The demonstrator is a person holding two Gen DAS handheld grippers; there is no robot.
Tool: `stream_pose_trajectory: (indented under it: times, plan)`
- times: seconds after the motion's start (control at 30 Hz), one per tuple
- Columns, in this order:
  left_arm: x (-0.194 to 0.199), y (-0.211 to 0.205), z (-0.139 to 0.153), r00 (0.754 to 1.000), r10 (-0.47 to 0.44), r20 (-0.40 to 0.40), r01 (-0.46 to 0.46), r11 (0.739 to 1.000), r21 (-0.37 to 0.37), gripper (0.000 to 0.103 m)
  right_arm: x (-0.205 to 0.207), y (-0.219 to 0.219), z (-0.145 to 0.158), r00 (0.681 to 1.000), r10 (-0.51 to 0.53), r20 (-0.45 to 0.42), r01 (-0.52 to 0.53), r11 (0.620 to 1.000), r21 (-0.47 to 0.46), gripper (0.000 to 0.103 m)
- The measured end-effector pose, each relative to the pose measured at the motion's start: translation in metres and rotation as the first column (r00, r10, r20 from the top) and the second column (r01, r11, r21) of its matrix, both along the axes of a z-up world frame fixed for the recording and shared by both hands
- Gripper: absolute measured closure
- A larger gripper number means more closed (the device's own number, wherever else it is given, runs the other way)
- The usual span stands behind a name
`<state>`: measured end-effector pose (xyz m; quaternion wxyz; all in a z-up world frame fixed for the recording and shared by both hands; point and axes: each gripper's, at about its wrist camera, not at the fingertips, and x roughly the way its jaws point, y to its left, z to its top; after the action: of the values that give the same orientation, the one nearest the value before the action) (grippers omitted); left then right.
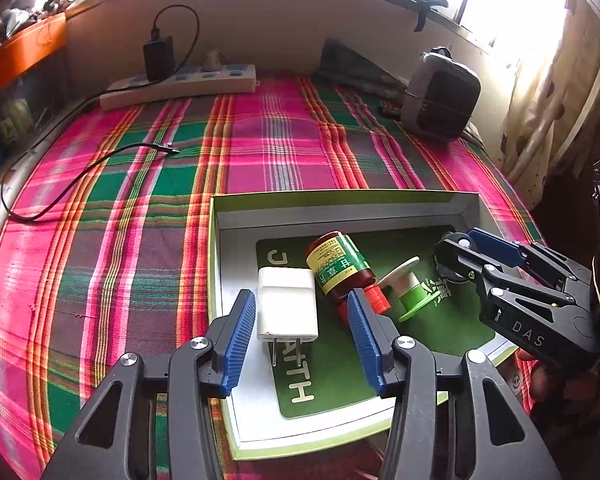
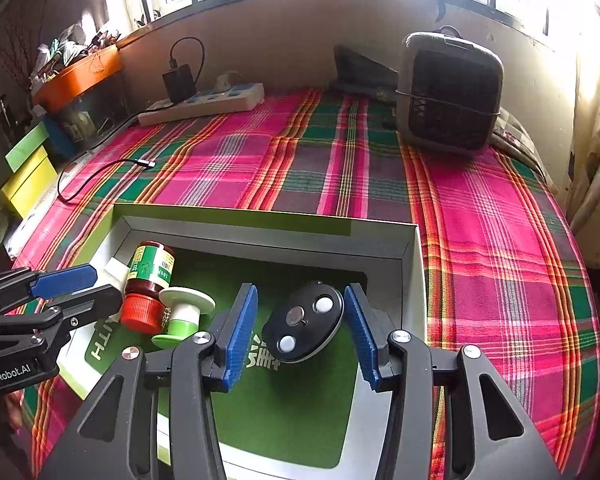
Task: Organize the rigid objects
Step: 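Lower charger and disc into the tray and open both grippers, then withdraw both open grippers from the tray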
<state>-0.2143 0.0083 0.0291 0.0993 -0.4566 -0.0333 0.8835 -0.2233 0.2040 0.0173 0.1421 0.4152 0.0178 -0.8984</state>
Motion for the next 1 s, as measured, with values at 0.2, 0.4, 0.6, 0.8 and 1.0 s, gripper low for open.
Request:
stream_pose_trajectory:
  times: [0.2, 0.4, 0.6, 0.8, 1.0]
  plan:
    - [0.017, -0.003, 0.011, 0.999, 0.012, -0.030, -0.012, 1.000, 0.001, 0.055, 0.015, 0.001, 0.011, 0.999, -0.007, -0.033, 0.007, 1.000, -0.008, 0.056]
    - [0.038, -0.005, 0.022, 0.998, 0.011, -0.069, -0.012, 1.000, -0.005, 0.055, 0.034, 0.004, 0.021, 0.998, -0.020, -0.057, 0.020, 1.000, -0.004, 0.056]
    - [0.058, -0.013, 0.027, 0.995, 0.046, -0.093, -0.044, 0.999, 0.023, 0.055, 0.057, 0.014, 0.031, 0.995, -0.046, -0.085, 0.044, 0.999, -0.027, 0.056]
    - [0.073, -0.018, 0.027, 0.994, 0.056, -0.094, -0.053, 0.998, 0.037, 0.055, 0.082, 0.024, 0.036, 0.991, -0.077, -0.111, 0.075, 0.997, -0.022, 0.056]
    - [0.086, -0.021, 0.018, 0.994, 0.064, -0.090, -0.059, 0.996, 0.063, 0.055, 0.103, 0.039, 0.028, 0.988, -0.117, -0.097, 0.116, 0.993, -0.025, 0.056]
